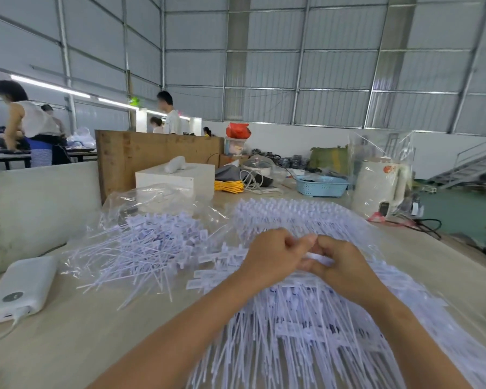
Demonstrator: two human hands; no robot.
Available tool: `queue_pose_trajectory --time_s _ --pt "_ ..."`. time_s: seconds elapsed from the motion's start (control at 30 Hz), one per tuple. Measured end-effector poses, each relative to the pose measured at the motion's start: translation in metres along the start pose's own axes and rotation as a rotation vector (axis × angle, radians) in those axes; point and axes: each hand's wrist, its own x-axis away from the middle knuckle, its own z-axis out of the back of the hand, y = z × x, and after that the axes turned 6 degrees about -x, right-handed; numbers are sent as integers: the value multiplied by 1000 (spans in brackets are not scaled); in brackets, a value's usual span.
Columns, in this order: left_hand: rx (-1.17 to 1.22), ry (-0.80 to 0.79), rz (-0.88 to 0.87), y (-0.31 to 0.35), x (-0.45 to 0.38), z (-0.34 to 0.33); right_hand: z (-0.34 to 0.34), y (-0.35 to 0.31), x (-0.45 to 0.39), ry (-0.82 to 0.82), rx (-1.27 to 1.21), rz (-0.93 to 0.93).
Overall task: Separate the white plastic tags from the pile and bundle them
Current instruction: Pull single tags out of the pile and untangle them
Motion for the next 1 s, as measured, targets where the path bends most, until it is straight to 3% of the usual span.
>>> queue_pose_trajectory --time_s 0.1,0.2,0.47,0.6,0.83,0.9,1.0 --pt "414 -151 190 -8 5 -16 0 2 0 34 -5 32" --pt "604 -198 228 -15 8 -22 0 4 0 45 44 61" --pt "615 -45 202 -20 11 -22 7 0 1 -99 -21 -11" --pt "666 -36 163 -17 15 -25 10 2 3 -189 80 -15" --pt "604 -30 149 -17 15 -28 8 -4 5 -107 29 39" --pt "626 -59 151 -16 15 -27 8 -5 7 -74 89 48" --pt "780 -101 261 -16 12 -25 6 -4 6 -63 393 120"
